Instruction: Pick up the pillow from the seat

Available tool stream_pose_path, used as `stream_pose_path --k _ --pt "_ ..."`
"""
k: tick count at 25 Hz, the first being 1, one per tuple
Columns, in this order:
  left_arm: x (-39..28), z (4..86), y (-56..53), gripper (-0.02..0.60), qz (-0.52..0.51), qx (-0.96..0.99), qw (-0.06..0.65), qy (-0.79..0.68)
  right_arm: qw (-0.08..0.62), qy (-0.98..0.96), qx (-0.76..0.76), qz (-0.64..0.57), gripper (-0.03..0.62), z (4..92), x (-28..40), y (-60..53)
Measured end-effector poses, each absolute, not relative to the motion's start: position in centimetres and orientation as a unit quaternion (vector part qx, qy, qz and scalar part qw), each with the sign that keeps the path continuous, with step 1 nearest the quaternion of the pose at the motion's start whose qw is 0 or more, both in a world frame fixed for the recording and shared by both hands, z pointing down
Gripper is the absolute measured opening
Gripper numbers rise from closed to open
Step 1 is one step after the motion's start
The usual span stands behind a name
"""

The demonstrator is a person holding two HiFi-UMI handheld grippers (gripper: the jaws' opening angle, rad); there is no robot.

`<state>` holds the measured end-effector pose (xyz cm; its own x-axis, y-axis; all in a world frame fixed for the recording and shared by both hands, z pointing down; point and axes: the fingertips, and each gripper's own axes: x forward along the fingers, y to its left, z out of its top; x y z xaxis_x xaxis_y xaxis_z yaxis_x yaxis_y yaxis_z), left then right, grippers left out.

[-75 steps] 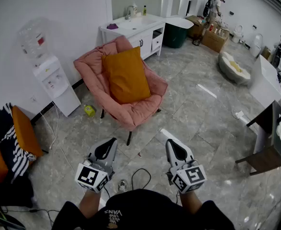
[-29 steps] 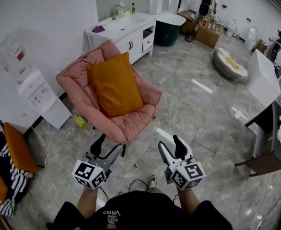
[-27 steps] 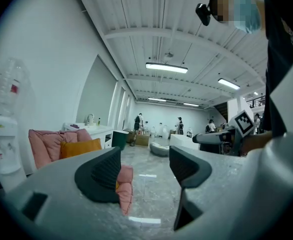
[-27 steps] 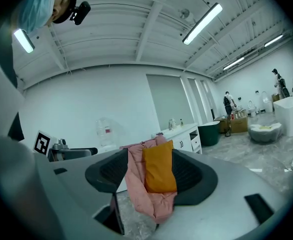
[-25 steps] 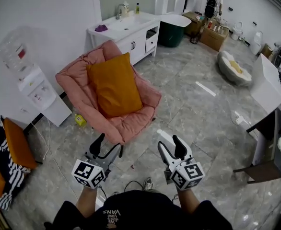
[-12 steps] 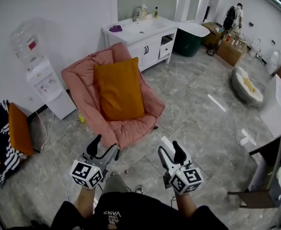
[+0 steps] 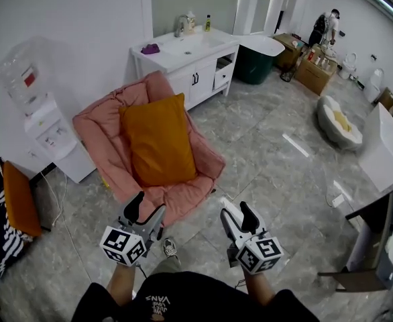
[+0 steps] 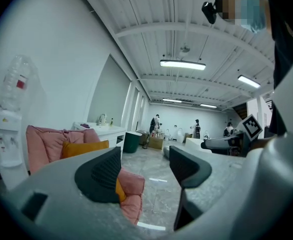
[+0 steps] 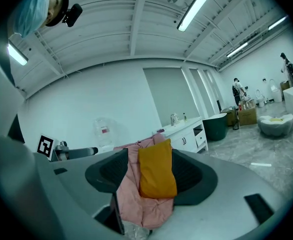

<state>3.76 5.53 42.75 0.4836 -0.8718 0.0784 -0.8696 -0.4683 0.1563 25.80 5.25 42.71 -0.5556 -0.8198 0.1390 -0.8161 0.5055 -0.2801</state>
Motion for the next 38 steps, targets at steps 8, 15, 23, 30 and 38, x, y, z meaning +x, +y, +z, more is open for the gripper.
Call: stream_pose_path --k 8,15,23,30,38 --pt "-1.8 42.6 -1.6 0.299 -0.015 0.854 0.085 -0.513 0.001 0.873 -0.467 -0.142 0.259 41.6 20.3 -2.7" --pt "-9.4 43.0 -5.4 0.299 -0.009 0.838 0.089 -0.538 -0.003 0.882 -0.451 -0.136 0.259 41.4 13.7 -8.4" --pt "-13.7 44.8 -8.9 0.299 -0.007 0.818 0.104 -0.565 -0.023 0.893 -0.428 -0.138 0.259 42.6 9.6 -12.9" --pt "-15.0 46.1 -13.3 0.299 -0.006 0.796 0.112 -0.595 -0.033 0.899 -0.409 -0.15 0.259 44.3 8.8 -19.3" --pt "-16.9 48.5 -19.4 0.299 0.002 0.752 0.126 -0.647 -0.06 0.911 -0.377 -0.158 0.255 46.4 7.2 -28.2"
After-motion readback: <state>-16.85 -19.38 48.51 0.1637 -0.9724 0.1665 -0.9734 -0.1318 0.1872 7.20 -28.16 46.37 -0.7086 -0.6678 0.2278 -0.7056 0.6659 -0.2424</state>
